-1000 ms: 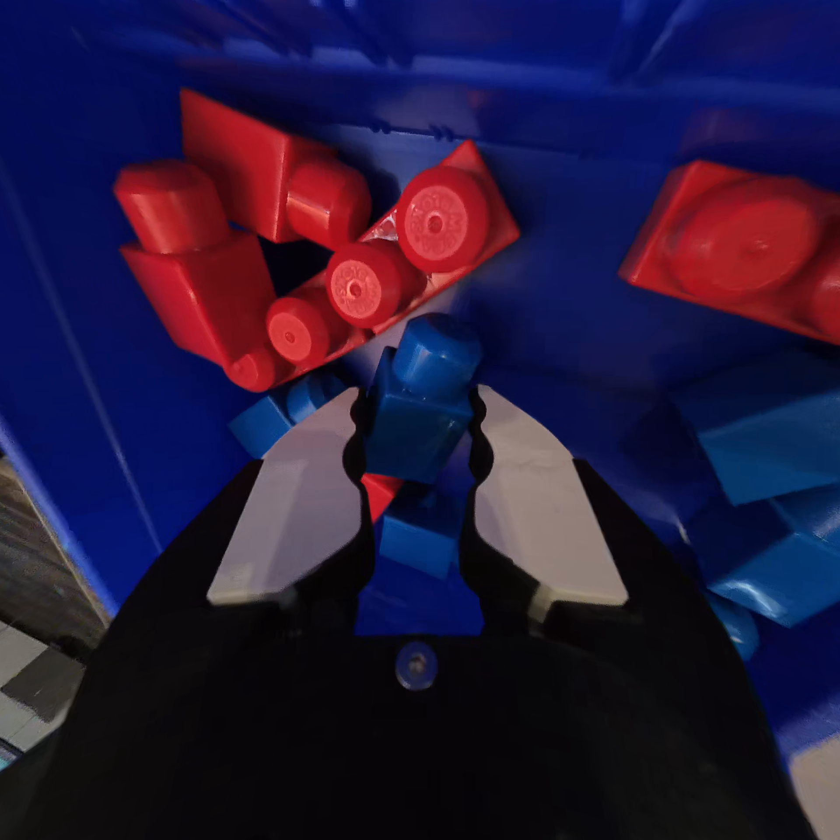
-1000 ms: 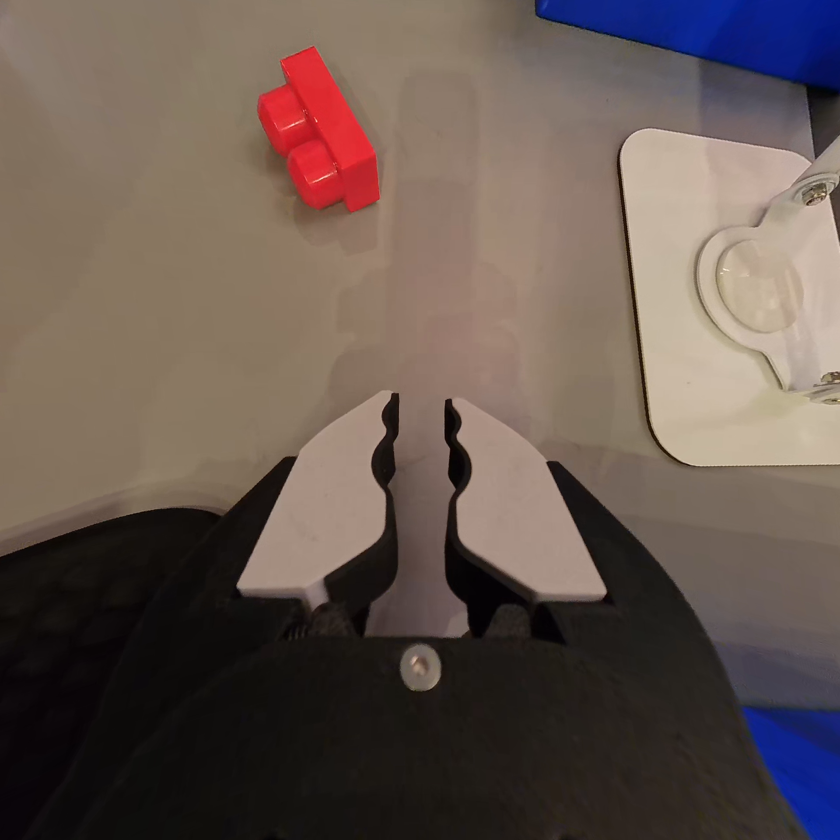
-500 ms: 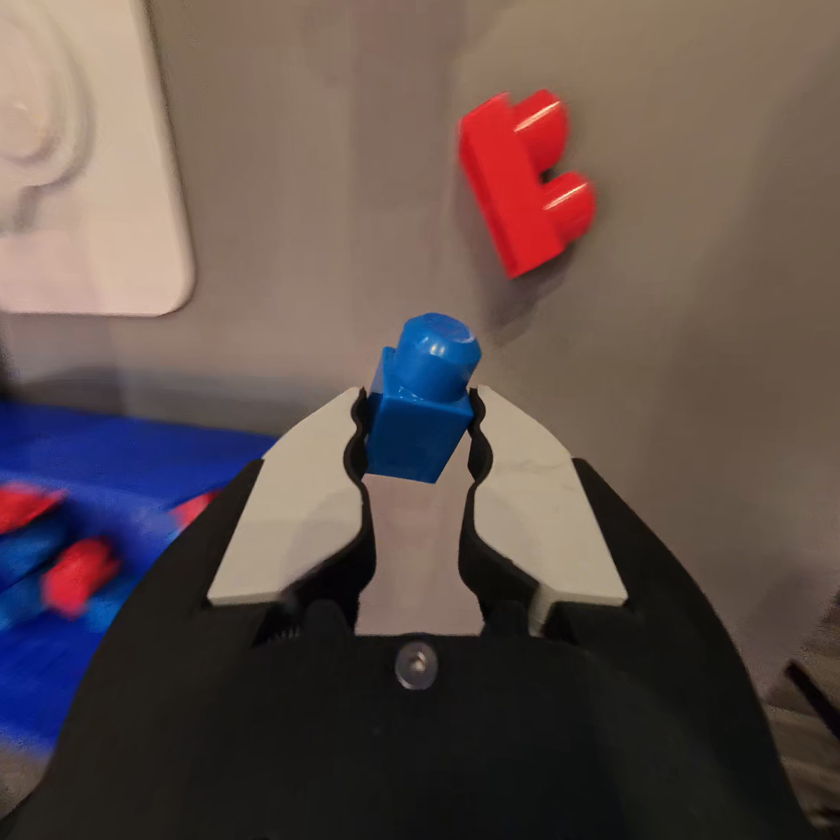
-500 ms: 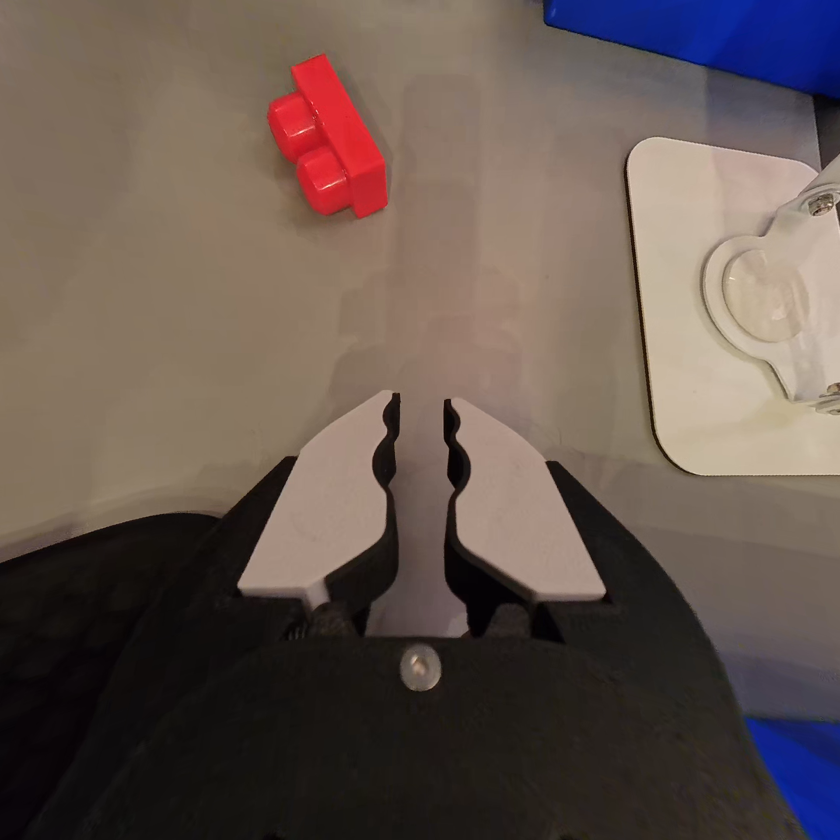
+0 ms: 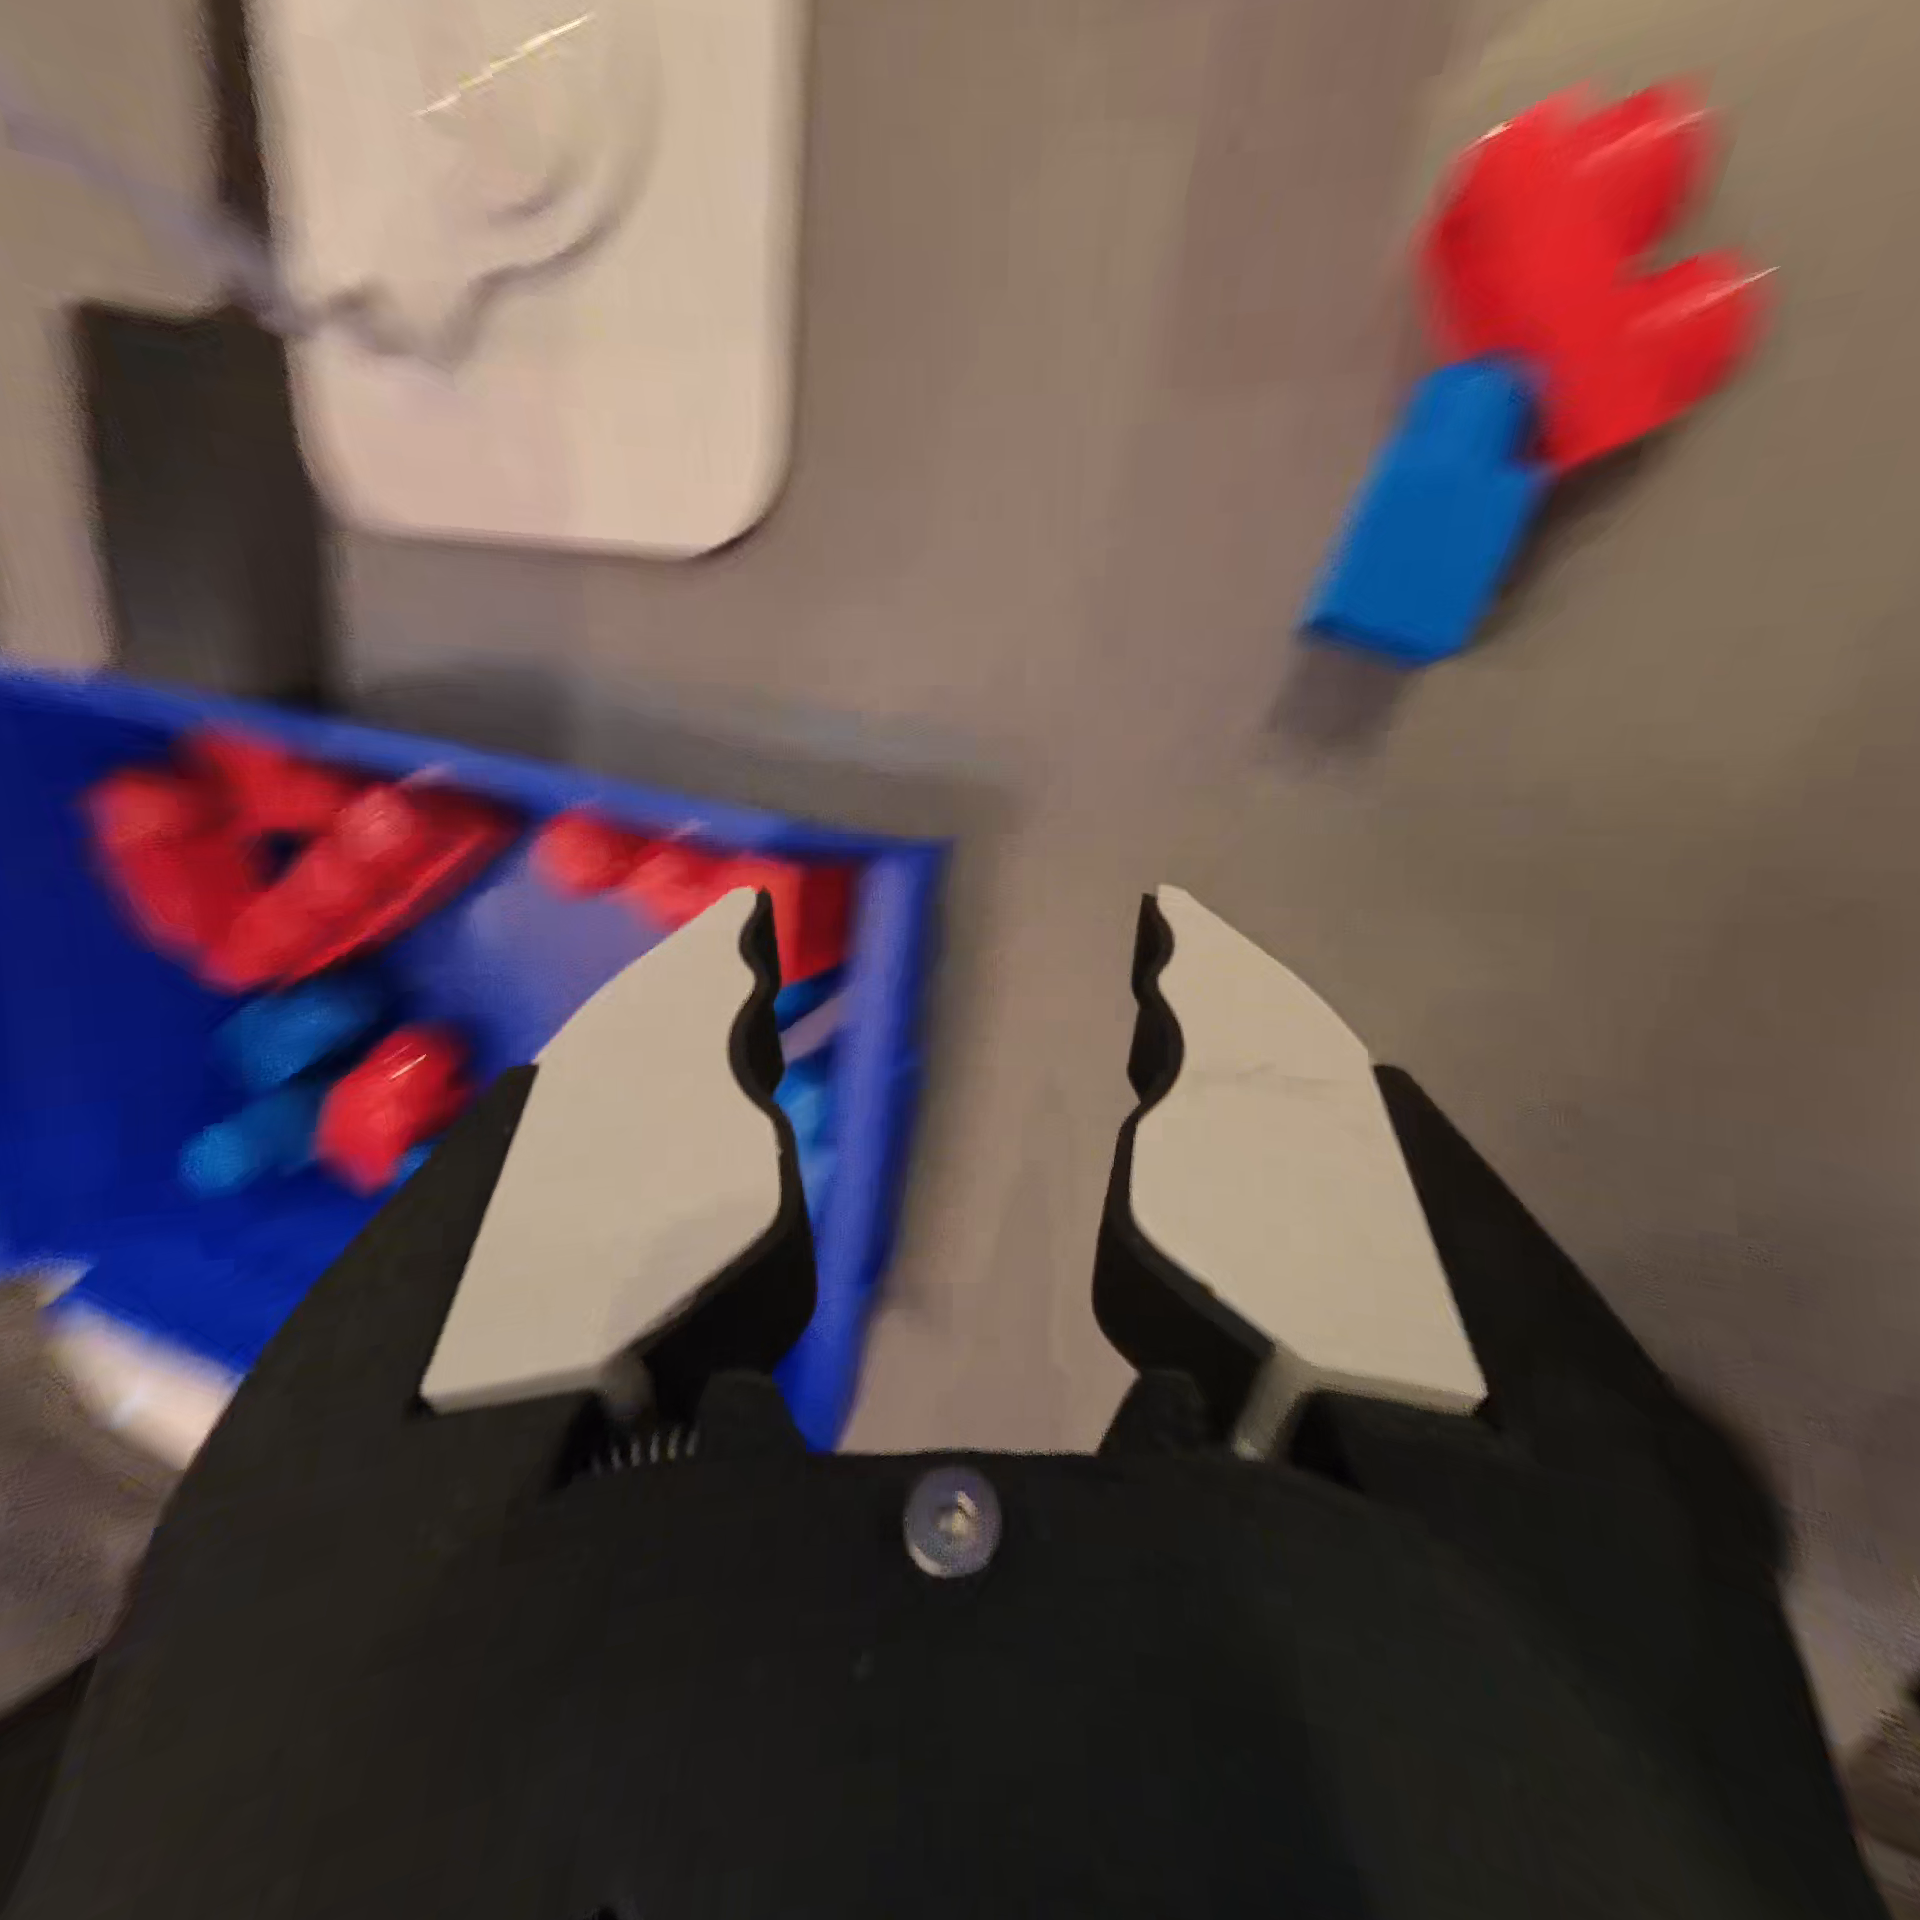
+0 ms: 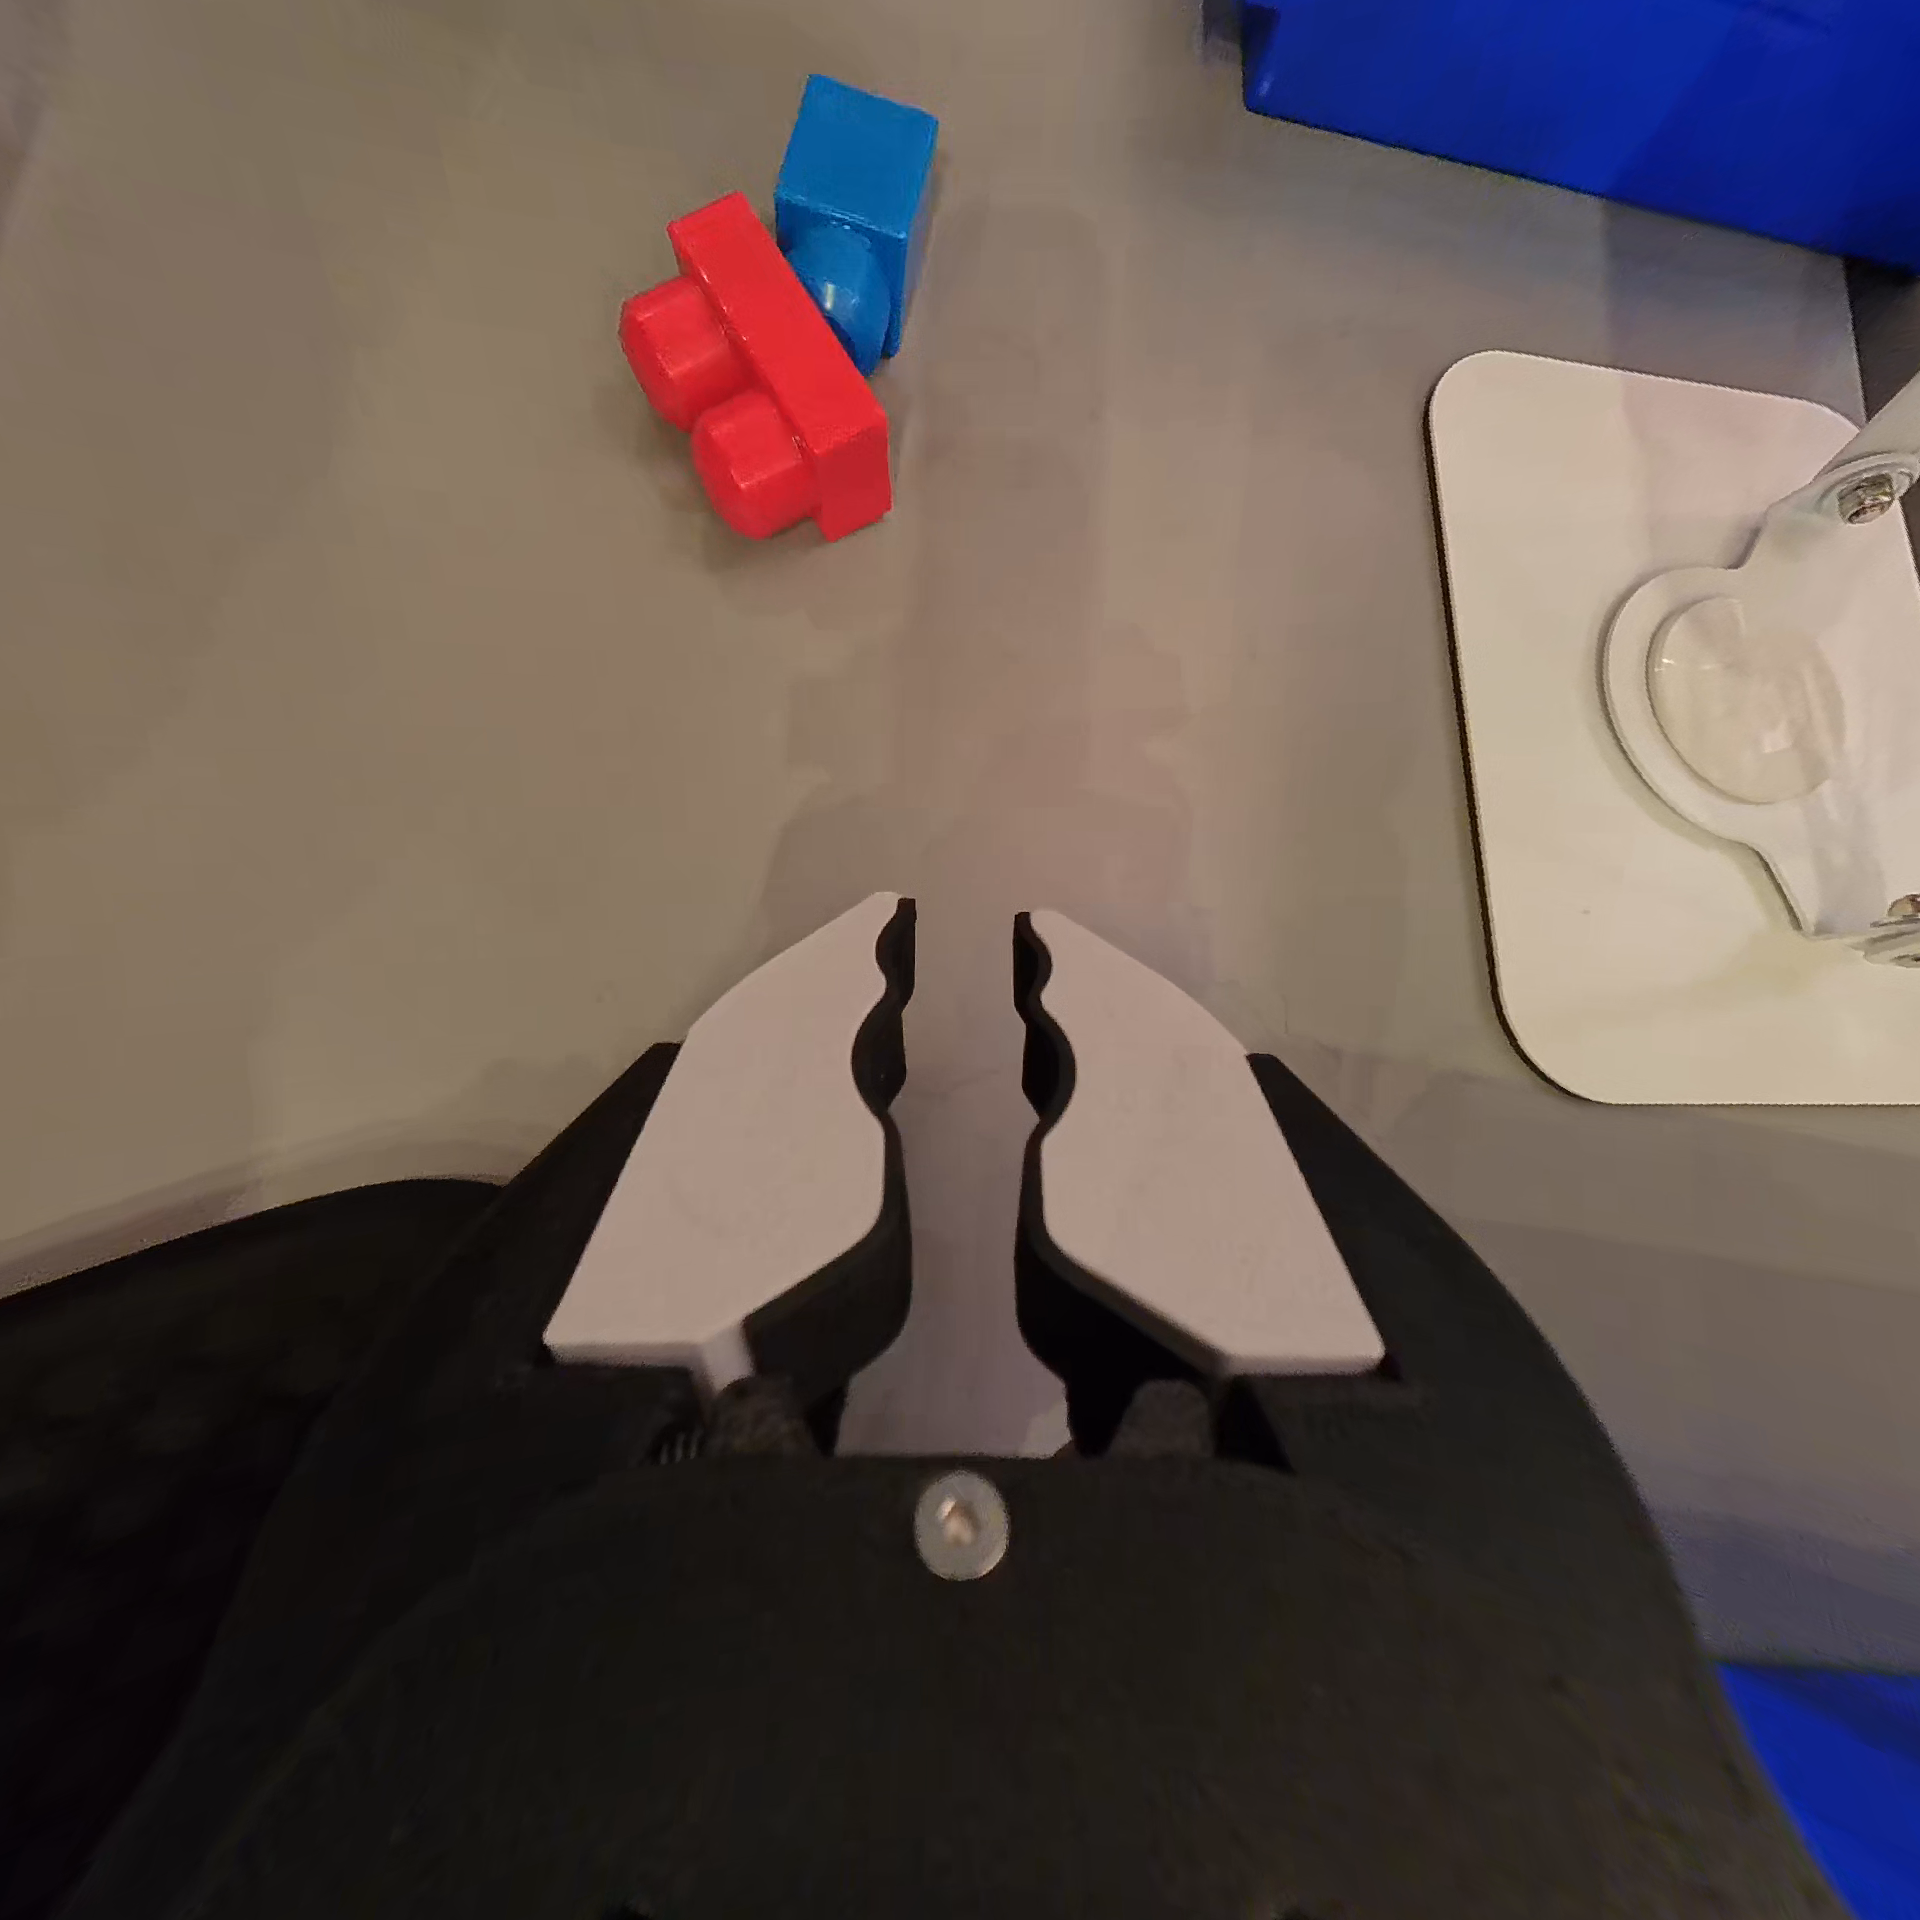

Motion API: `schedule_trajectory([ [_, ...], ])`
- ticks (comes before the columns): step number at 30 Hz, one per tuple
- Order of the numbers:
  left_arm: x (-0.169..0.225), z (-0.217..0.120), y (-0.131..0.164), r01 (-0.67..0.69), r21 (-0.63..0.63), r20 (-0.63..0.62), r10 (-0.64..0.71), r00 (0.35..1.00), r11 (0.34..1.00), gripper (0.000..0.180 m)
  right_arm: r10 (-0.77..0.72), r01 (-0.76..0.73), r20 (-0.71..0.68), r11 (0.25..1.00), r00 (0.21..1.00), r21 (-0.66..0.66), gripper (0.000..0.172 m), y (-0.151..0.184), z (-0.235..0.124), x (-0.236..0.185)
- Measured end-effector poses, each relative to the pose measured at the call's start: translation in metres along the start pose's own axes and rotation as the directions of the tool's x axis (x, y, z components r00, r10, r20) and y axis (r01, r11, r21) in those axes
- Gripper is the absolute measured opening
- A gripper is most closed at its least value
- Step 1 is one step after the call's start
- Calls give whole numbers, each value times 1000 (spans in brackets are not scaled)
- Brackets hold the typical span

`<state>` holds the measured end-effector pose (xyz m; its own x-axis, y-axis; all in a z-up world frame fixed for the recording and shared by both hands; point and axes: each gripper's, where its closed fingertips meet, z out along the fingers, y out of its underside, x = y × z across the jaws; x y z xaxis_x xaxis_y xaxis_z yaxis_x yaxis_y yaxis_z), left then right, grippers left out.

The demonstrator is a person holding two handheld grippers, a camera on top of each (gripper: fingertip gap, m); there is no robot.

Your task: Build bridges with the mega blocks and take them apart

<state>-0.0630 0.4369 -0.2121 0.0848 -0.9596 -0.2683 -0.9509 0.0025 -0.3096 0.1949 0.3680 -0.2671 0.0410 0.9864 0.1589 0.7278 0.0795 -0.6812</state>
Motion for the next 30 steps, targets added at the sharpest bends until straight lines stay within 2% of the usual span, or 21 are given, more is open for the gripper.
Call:
schedule_trajectory([
  [2,-58,-8,37,22,-108,98,-11,995,994,64,-2,2,6,1000,1000,-4,18,0,2,-1],
  [5,-123,6,92,67,-274,124,-34,992,959,67,-2,2,13,1000,1000,-15,18,2,5,-3],
  [7,-148,22,123,105,-385,103,-70,992,917,73,-2,2,15,1000,1000,-19,18,3,6,-3],
  [10,-166,46,147,114,-482,68,-92,993,869,73,2,-2,24,1000,1000,-16,18,4,6,-4],
  [16,-172,83,172,67,-597,25,-65,998,799,70,10,-10,32,1000,999,-6,19,6,6,-4],
  [19,-178,88,178,40,-651,50,-11,999,758,76,7,-7,34,1000,999,-16,19,7,7,-5],
  [21,-184,88,181,47,-671,68,-2,998,740,70,9,-9,40,1000,999,-12,19,7,7,-5],
  [24,-191,89,185,14,-697,72,51,996,717,74,4,-4,37,1000,999,-12,19,6,7,-6],
  [30,-193,95,185,37,-705,79,27,997,708,70,2,-1,35,1000,999,-6,19,5,5,-6],
])
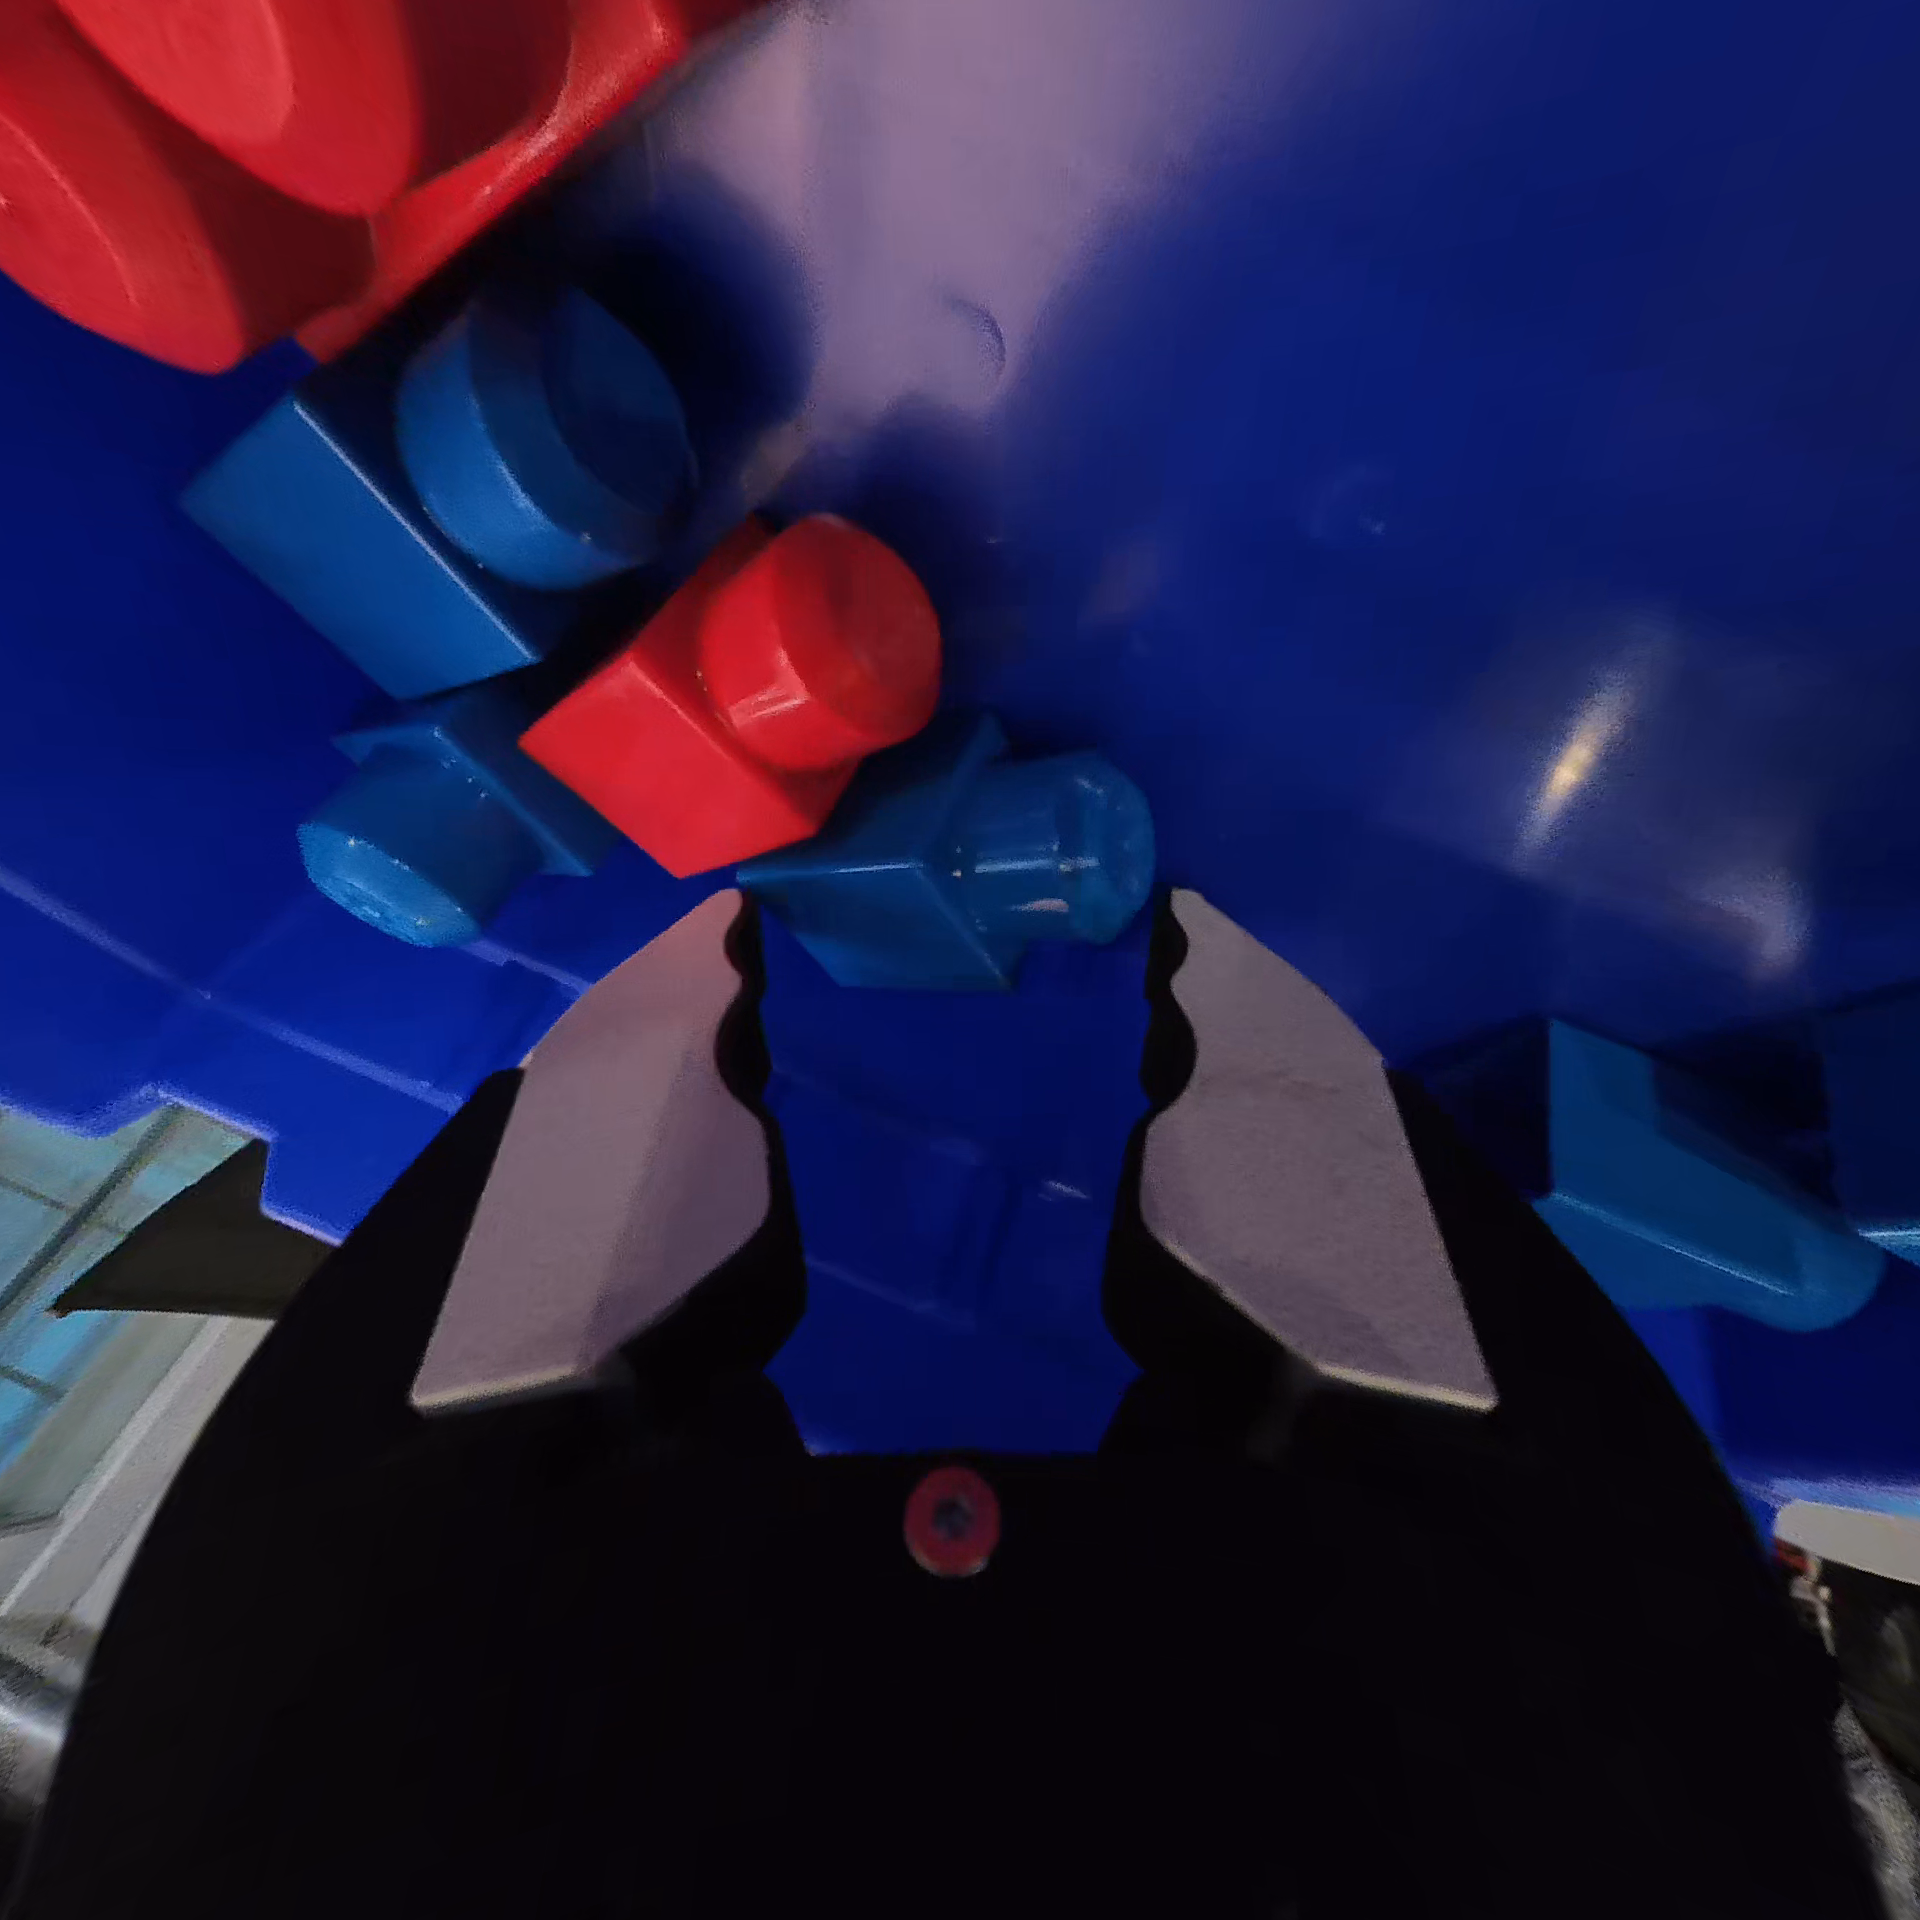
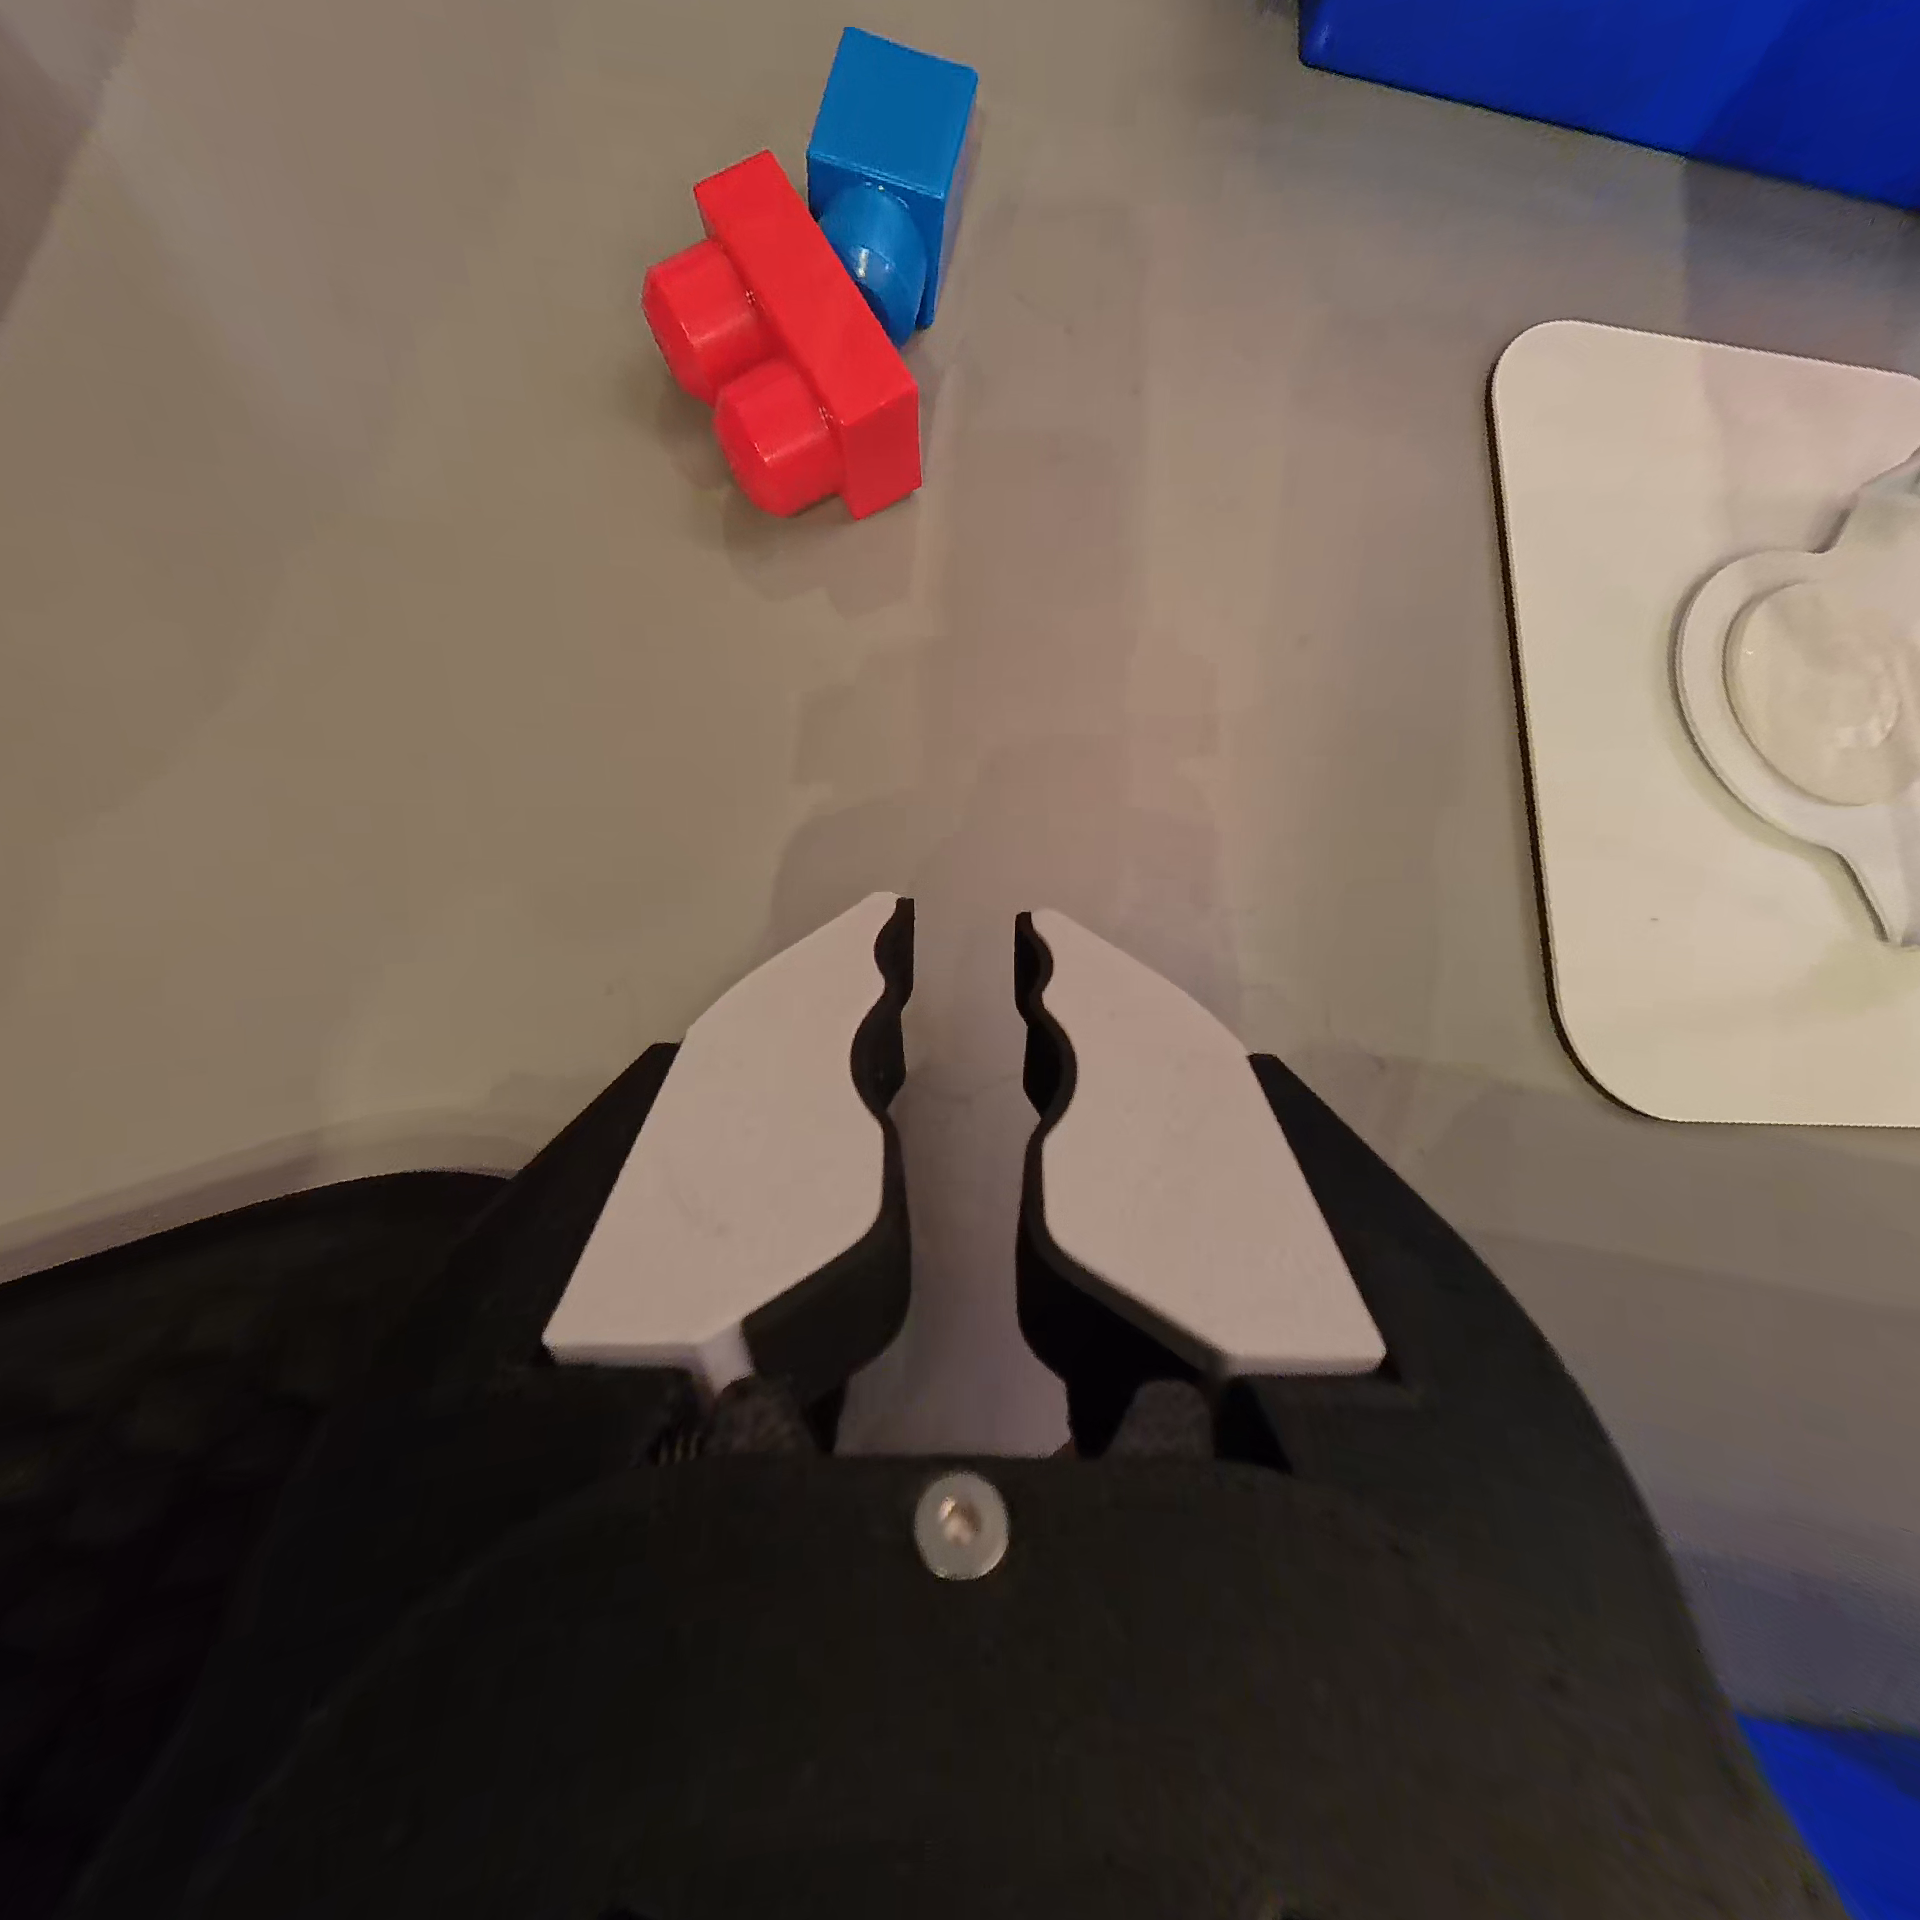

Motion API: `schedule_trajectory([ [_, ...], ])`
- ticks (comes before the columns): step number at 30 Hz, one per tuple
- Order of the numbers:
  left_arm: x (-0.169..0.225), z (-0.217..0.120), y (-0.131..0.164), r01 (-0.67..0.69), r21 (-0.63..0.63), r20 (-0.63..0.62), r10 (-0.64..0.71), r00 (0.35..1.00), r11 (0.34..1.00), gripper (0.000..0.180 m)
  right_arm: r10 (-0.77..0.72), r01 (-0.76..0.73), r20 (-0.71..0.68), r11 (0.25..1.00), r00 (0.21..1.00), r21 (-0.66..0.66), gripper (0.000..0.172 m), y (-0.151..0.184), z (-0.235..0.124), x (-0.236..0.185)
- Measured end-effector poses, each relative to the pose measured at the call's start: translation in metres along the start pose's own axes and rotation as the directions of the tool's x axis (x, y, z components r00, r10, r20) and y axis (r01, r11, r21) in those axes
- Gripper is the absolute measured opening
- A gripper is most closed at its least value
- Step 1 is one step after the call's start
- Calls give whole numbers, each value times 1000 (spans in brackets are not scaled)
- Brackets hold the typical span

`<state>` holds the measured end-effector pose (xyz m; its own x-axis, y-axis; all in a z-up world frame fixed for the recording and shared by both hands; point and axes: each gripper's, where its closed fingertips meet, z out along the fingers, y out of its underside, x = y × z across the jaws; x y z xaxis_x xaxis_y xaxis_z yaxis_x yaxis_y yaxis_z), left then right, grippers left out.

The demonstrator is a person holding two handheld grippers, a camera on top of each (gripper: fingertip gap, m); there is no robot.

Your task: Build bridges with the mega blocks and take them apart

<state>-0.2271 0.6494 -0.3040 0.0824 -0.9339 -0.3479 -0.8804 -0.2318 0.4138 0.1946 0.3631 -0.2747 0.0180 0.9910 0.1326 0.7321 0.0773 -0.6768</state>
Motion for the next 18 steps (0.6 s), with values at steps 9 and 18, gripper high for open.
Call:
schedule_trajectory([
  [9,11,-15,6,65,43,-41,-64,997,997,58,-2,2,-6,1000,1000,-2,19,0,-2,0],
  [18,59,-114,19,157,309,-63,-145,987,938,0,2,-2,7,1000,1000,5,19,0,2,-2],
])
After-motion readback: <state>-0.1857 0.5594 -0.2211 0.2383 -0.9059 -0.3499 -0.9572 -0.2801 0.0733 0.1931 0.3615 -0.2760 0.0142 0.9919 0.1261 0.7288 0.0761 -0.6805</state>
